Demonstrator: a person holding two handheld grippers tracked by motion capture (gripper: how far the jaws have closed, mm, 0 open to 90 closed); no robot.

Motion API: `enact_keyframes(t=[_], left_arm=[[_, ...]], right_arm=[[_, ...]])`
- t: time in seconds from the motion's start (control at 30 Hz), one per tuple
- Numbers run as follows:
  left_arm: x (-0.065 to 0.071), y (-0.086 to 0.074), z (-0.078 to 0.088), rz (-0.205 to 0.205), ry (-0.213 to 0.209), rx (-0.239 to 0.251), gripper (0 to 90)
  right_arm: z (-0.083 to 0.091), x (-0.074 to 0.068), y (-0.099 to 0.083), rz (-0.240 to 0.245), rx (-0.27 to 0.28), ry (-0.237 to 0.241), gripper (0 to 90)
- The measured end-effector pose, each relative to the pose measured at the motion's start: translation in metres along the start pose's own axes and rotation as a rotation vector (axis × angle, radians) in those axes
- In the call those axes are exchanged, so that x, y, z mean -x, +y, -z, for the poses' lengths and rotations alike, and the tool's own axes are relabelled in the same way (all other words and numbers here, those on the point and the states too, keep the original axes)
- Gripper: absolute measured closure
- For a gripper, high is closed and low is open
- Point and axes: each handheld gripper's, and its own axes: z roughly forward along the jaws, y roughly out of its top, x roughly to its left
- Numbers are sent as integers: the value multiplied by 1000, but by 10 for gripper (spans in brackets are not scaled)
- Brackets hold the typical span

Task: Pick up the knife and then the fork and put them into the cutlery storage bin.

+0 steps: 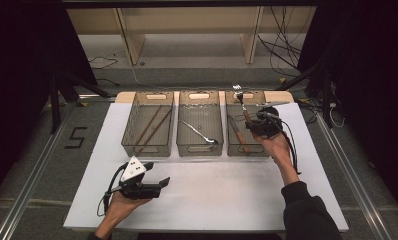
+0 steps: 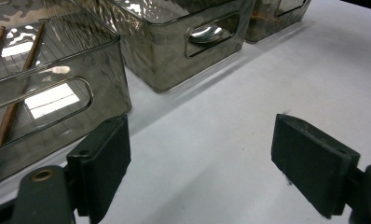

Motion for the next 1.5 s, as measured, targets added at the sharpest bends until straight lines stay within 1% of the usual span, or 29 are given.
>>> enact_keyframes(t=[0.13, 0.27, 0.4, 0.47, 0.63, 0.73, 0.77, 0.83, 0.9, 0.93, 1.17, 1.37, 1.43, 1.5], left_arm=[[-1, -1, 0, -3, 3, -1, 194], [-2, -2, 0, 8, 7, 0, 193], [-2, -3, 0, 13, 6, 0, 193], [-2, -3, 0, 11, 6, -1, 192], [-3, -3, 0, 14, 6, -6, 192], [-3, -3, 0, 16, 5, -6, 191], [-3, -3, 0, 13, 5, -8, 191], [-3, -3, 0, 15, 5, -9, 191], [-3, -3, 0, 15, 5, -7, 191], [-3, -3, 0, 16, 5, -8, 190], [-2, -3, -1, 16, 3, -8, 188], [-3, -3, -1, 22, 2, -9, 187], [-3, -3, -1, 23, 1, -9, 187], [-3, -4, -1, 24, 0, -8, 186]], right_arm=[[-4, 3, -2, -17, -18, 0, 764], [-9, 3, -3, -23, -31, -1, 764], [-11, 3, -4, -40, -46, 3, 764], [-11, 3, -4, -41, -52, 0, 763], [-14, 6, -8, -58, -69, 0, 762], [-16, 7, -10, -66, -86, 8, 754], [-16, 7, -10, -70, -90, 13, 739], [-15, 8, -10, -84, -84, 35, 698], [-13, 7, -9, -86, -82, 43, 658], [-12, 7, -9, -82, -84, 47, 634], [-4, 2, -10, -53, -67, 68, 577], [8, -4, -13, -30, -16, 88, 533], [13, -7, -15, -25, 5, 99, 495], [17, -10, -18, -7, 11, 112, 466]])
